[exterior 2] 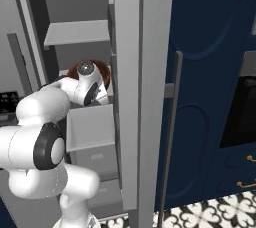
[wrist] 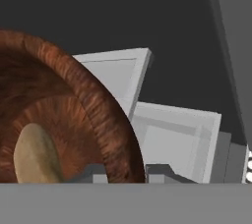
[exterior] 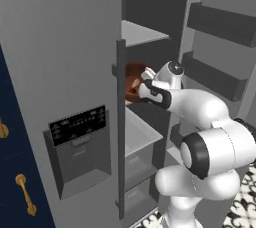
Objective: Pick the chicken drumstick and sweet potato from their plates and place them in the bowl. Then put the bowl in the fridge.
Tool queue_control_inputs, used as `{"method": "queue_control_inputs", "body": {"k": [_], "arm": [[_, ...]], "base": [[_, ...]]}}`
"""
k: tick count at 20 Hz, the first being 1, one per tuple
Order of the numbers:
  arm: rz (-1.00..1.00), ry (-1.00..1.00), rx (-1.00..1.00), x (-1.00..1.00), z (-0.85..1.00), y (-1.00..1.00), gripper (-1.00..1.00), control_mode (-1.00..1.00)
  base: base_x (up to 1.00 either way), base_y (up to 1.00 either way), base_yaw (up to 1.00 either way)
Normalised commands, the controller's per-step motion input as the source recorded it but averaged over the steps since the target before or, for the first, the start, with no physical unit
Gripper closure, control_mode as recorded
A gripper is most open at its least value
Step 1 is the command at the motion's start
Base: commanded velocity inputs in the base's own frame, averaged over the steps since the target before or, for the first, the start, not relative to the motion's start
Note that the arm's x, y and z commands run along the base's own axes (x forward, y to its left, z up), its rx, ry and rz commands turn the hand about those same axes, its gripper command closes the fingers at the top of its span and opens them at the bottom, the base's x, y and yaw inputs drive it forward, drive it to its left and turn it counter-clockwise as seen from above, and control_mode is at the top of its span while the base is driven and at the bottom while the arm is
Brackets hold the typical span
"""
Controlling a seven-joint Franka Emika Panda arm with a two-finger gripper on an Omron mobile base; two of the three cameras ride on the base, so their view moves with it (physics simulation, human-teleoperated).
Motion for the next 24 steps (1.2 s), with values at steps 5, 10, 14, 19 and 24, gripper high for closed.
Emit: {"method": "queue_control_inputs", "body": {"k": [5, 10, 14, 19, 24], "arm": [[0.00, 0.05, 0.00, 0.31, -0.25, 0.40, 1.00, -1.00], [-0.01, 0.04, -0.02, 0.36, -0.36, 0.36, 1.00, -1.00], [-0.03, 0.00, 0.00, 0.50, -0.04, 0.03, 1.00, -1.00], [-0.11, 0.00, 0.00, 0.49, 0.00, 0.15, -1.00, -1.00], [-0.03, -0.01, 0.00, 0.02, 0.00, 0.03, -1.00, -1.00]], "base": [[0.00, 0.00, 0.00], [0.00, 0.00, 0.00], [0.00, 0.00, 0.00], [0.00, 0.00, 0.00], [0.00, 0.00, 0.00]]}}
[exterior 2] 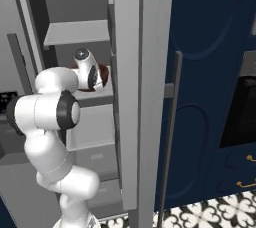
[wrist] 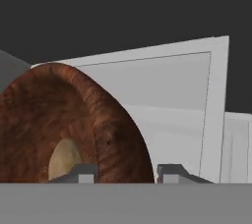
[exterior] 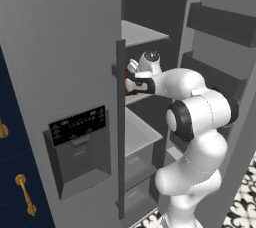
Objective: Pick the chicken drumstick and sweet potato from their plates and place them in the bowl. Then put the bowl in the fridge.
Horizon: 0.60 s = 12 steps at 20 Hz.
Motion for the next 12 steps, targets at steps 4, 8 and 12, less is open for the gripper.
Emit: {"method": "queue_control_inputs", "body": {"k": [4, 8, 12], "arm": [[0.00, -0.16, 0.01, -0.81, 0.31, 0.00, -1.00, -1.00], [0.00, -0.28, 0.02, -1.00, 0.41, -0.01, -1.00, -1.00], [0.00, -0.39, 0.02, -1.00, 0.57, -0.08, -1.00, -1.00]], "base": [[0.00, 0.00, 0.00], [0.00, 0.00, 0.00], [0.00, 0.00, 0.00]]}}
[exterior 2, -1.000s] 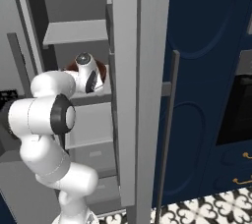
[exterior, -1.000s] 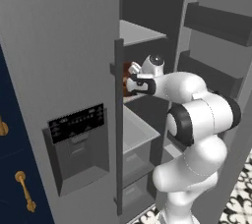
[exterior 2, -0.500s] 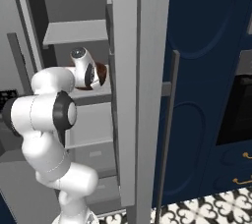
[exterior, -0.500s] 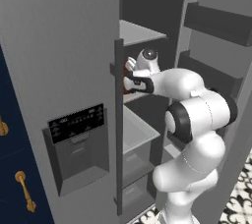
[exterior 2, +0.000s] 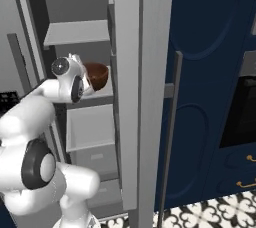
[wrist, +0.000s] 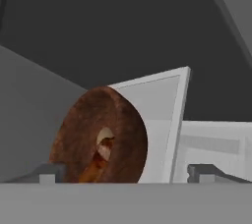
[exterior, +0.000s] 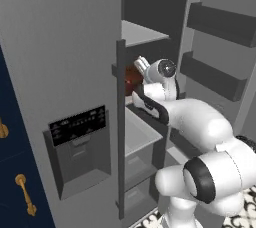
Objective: Pick the chicken drumstick and sweet potato from their plates and place them in the bowl. Then put the bowl in the fridge.
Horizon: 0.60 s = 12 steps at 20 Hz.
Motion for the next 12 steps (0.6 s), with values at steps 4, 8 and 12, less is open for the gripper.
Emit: {"method": "queue_control_inputs", "body": {"k": [4, 8, 12], "arm": [[-0.03, -0.50, 0.01, -1.00, 0.93, -0.10, -1.00, -1.00], [-0.09, -0.24, 0.03, -1.00, 1.00, -0.08, -1.00, -1.00], [-0.11, -0.02, 0.14, -1.00, 1.00, -0.08, -1.00, -1.00]], "base": [[0.00, 0.00, 0.00], [0.00, 0.00, 0.00], [0.00, 0.00, 0.00]]}}
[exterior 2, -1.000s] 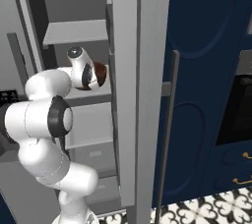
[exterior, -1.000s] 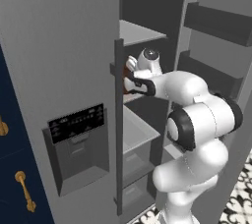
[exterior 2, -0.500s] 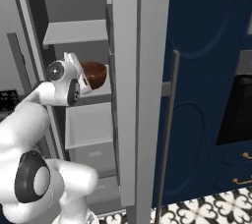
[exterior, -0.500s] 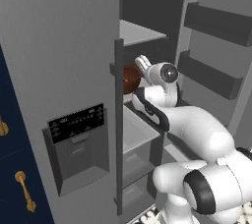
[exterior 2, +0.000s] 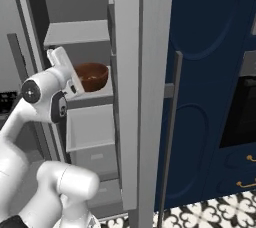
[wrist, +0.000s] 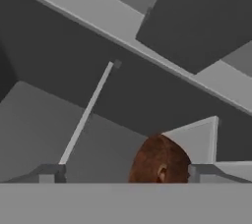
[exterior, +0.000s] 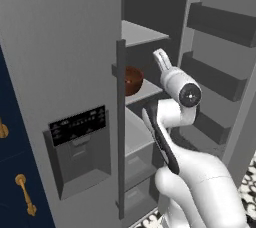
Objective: Pick the chicken drumstick and sweet potato from their plates and place them in the bowl. Then put the bowl in the fridge.
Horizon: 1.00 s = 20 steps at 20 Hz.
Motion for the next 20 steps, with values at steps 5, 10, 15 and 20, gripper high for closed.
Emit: {"method": "queue_control_inputs", "body": {"k": [5, 10, 15, 20], "arm": [[-0.02, 0.22, 0.12, -1.00, 1.00, 0.03, -1.00, -1.00], [0.02, 0.03, -0.03, -0.53, 0.12, 0.22, -1.00, -1.00], [-0.01, -0.06, 0.00, -0.20, 0.00, -0.01, -1.00, -1.00], [0.00, -0.45, -0.01, -1.00, -0.04, 0.11, -1.00, -1.00]], "base": [[0.00, 0.00, 0.00], [0.00, 0.00, 0.00], [0.00, 0.00, 0.00], [0.00, 0.00, 0.00]]}}
